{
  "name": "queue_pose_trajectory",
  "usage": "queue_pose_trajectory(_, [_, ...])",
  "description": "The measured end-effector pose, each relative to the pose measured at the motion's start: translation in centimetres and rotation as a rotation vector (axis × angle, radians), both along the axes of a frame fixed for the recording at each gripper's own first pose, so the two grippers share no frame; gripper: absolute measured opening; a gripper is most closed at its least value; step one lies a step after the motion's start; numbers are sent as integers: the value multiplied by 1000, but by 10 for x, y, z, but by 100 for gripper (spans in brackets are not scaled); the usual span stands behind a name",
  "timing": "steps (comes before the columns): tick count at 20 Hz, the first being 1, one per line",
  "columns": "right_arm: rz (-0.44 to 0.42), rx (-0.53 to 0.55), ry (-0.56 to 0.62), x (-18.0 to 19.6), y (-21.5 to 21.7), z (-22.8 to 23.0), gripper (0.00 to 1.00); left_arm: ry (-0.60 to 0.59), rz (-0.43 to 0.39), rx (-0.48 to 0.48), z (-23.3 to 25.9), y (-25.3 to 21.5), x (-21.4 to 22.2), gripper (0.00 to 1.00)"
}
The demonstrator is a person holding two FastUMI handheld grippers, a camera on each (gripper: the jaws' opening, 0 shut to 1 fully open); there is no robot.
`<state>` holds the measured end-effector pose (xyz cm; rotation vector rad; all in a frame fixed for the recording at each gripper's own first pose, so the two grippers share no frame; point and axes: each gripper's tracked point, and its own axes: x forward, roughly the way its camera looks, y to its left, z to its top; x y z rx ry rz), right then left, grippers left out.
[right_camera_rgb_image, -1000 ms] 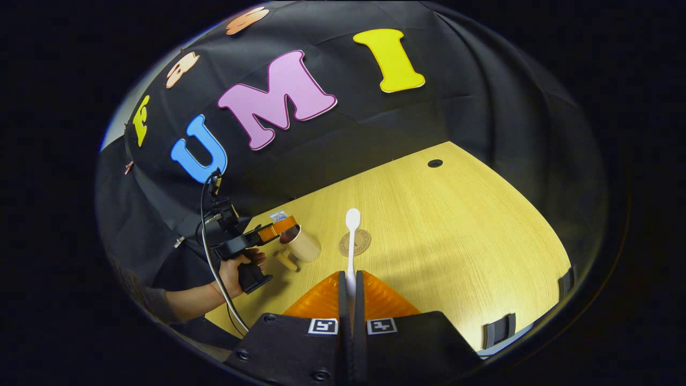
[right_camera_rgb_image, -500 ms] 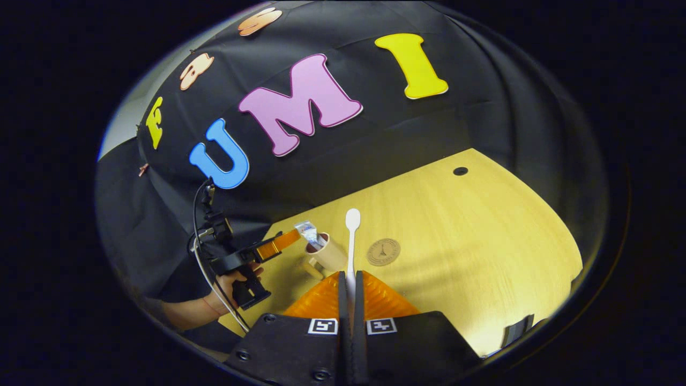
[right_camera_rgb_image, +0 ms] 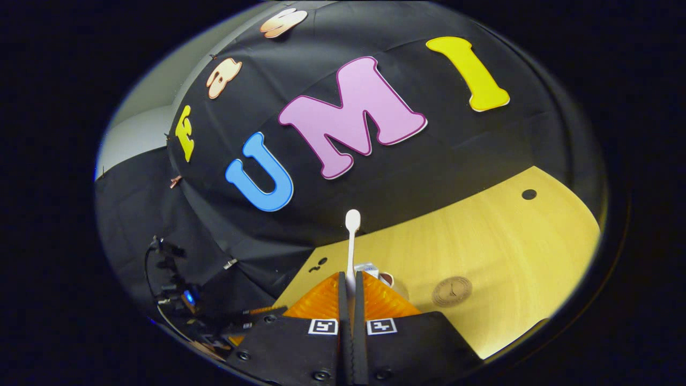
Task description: Put the toothbrush and toothpaste on the desktop into the cup, then pick up the cup and place it on the coaster on the desktop.
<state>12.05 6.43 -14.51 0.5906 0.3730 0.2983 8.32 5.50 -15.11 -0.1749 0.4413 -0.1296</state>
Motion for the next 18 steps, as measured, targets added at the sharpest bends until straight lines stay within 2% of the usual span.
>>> queue_pose_trajectory(4, [-44,33,-40,42,3,-5,5,34,40,43,-7,15,-45,93])
queue_pose_trajectory(9, [-75,58,-57,87,12,-30,5,55,108,6,-3,24,-83,93])
queue_pose_trajectory(12, [-103,71,-46,115,17,-54,5,65,132,22,-3,33,-110,93])
queue_pose_trajectory(18, [-177,105,18,141,21,-109,5,147,213,14,-29,60,-154,93])
